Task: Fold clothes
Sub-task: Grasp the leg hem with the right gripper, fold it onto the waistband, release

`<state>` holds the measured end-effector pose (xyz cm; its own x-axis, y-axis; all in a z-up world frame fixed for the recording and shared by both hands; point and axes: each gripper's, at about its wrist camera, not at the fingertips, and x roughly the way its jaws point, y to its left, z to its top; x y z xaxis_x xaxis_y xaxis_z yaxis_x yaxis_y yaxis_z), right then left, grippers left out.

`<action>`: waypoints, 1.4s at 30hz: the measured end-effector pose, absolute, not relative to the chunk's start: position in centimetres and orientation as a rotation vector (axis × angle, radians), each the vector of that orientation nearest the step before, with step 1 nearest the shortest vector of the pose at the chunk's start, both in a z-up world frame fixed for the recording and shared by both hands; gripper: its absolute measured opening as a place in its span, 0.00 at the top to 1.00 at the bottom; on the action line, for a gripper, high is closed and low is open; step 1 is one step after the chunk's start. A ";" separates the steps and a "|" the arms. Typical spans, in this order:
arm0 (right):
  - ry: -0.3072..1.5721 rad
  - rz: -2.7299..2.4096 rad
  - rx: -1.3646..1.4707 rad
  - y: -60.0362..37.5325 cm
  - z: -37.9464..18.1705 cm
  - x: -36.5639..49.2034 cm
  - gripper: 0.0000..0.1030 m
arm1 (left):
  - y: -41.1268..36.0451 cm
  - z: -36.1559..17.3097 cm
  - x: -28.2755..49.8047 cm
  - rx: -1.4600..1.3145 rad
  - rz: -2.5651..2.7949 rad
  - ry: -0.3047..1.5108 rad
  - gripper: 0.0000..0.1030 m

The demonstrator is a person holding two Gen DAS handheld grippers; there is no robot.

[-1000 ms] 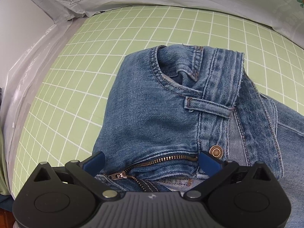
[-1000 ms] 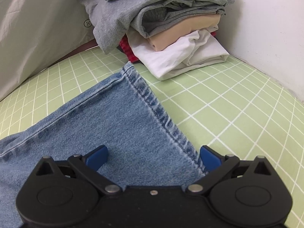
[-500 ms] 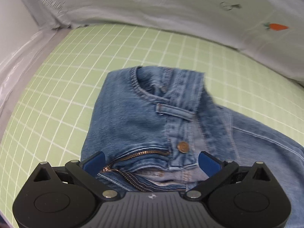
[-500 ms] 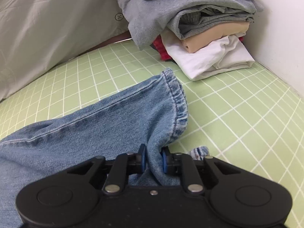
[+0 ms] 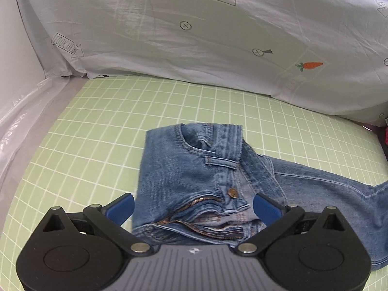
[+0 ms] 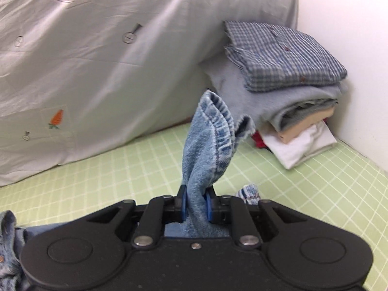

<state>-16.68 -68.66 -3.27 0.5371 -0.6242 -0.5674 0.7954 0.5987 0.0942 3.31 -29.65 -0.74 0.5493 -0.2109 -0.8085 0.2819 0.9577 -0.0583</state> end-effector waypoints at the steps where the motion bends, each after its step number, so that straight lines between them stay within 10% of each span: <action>1: 0.513 -0.860 0.365 -67.9 -3.0 -15.8 0.85 | -28.9 -0.7 3.4 0.075 -0.289 0.943 0.00; 12: 0.706 -0.646 0.317 -55.6 -9.2 -2.9 0.80 | -23.6 -2.9 6.7 0.044 -0.292 0.990 0.00; 18: 0.861 -0.546 0.210 -52.1 -12.2 0.0 0.44 | -23.4 -3.8 9.4 0.034 -0.285 1.004 0.00; 26: 0.624 -0.719 0.354 -54.6 -7.4 -6.1 0.15 | -23.6 -5.7 8.2 -0.017 -0.286 1.084 0.00; 38: 0.645 -0.593 0.647 -56.3 -11.5 -8.0 0.28 | -24.3 -5.1 6.9 0.038 -0.312 1.084 0.00; 40: 0.665 -0.489 0.676 -55.4 -12.1 -7.0 0.67 | -24.3 -5.1 6.7 0.046 -0.320 1.086 0.00; 42: 0.701 -0.375 0.693 -54.1 -12.4 -5.8 0.76 | -24.2 -5.1 6.6 0.048 -0.323 1.090 0.00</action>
